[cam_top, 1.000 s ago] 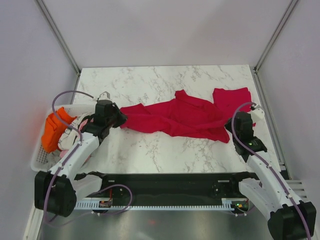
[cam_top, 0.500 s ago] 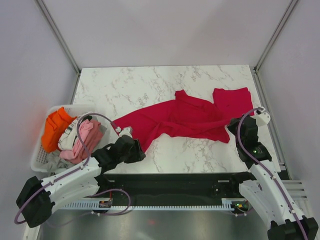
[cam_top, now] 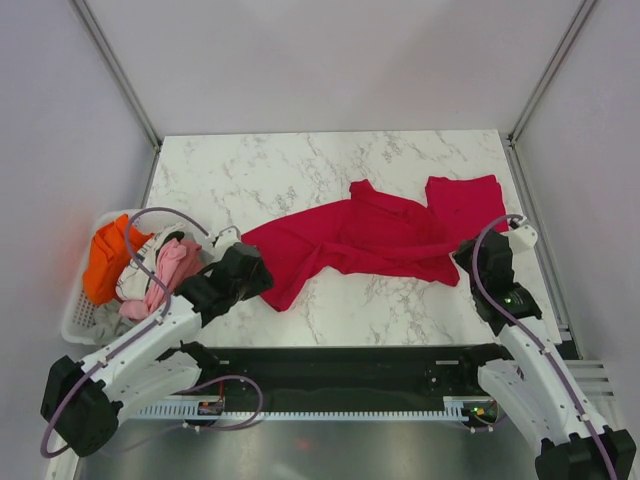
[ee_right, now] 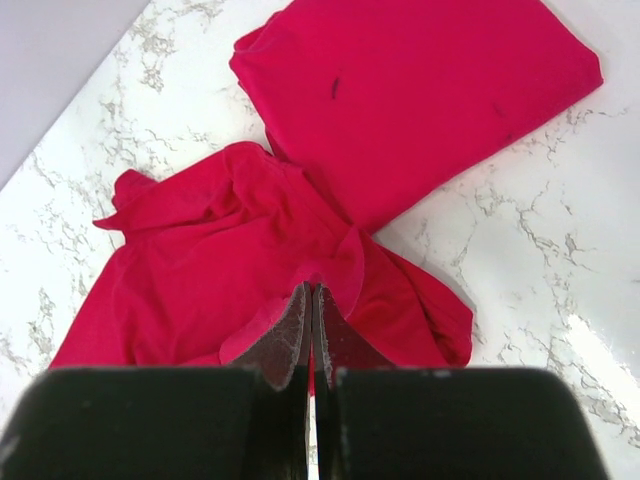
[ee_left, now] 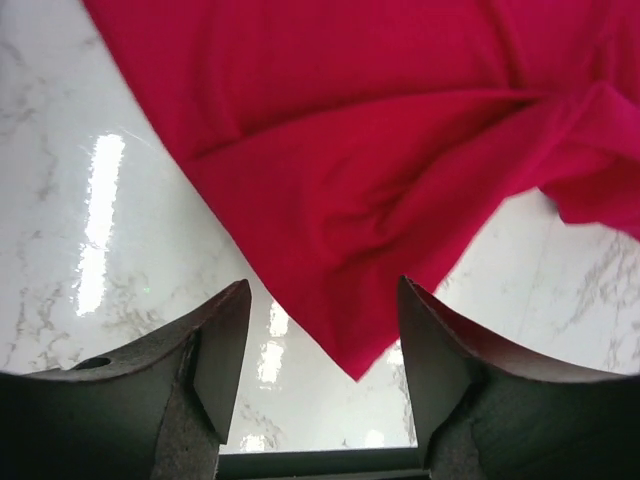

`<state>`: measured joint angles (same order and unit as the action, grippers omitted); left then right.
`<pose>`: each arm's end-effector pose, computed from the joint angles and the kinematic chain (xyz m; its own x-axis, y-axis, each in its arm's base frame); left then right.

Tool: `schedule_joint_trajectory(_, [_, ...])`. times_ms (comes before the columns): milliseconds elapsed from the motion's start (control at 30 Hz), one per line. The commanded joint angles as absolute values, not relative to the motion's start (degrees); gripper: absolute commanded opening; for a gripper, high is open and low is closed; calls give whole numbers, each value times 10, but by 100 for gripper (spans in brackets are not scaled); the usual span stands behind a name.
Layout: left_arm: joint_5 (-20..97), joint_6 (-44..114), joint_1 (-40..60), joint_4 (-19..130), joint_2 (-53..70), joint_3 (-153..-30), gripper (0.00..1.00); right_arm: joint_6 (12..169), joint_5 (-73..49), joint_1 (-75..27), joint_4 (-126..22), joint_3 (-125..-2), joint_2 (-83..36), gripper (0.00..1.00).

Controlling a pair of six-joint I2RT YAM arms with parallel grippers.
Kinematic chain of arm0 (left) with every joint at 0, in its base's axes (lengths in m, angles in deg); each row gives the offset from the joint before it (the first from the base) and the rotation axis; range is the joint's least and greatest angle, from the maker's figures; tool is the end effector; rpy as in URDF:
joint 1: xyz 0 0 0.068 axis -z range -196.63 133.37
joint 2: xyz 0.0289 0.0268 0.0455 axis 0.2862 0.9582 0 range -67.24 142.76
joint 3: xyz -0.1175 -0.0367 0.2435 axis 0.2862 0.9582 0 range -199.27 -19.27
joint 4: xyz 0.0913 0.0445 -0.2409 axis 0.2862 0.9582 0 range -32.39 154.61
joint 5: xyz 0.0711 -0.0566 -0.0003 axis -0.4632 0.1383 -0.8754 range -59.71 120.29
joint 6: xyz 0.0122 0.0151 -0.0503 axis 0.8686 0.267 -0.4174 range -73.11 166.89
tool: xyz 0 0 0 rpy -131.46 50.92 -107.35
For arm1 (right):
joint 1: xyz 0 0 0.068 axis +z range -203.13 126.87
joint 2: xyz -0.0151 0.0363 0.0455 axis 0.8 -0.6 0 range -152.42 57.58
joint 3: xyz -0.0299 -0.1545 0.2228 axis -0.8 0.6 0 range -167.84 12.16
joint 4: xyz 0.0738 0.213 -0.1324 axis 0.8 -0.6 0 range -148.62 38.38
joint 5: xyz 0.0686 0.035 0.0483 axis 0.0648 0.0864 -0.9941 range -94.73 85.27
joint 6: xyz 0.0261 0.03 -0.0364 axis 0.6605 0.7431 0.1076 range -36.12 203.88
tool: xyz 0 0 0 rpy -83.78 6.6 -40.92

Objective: Fold and stack the t-shirts
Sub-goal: Flatten the tshirt out

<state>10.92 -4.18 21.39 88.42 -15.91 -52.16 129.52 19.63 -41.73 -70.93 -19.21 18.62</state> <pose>0.1465 -0.0995 0.2176 -0.6943 -0.3887 -0.6057 -0.2065 0.9138 -0.3498 0.1602 0.0173 0.2585 -0.1810 0.6280 -0.7569 0.4434 0.7390 0.5071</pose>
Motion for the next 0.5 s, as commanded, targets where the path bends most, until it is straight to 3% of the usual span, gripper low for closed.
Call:
schedule_joint_trajectory(0, [87, -32, 177, 892, -137, -553, 63, 1288, 194, -418, -696, -201, 170, 0])
schedule_joint_trajectory(167, [127, 0, 90, 856, -67, -562, 62, 1279, 179, -418, -683, -204, 154, 0])
schedule_joint_trajectory(300, [147, 3, 75, 825, -10, -568, 62, 1272, 170, -418, -680, -207, 144, 0])
schedule_joint_trajectory(467, [172, 8, 63, 790, 41, -578, 50, 1266, 164, -418, -679, -207, 145, 0])
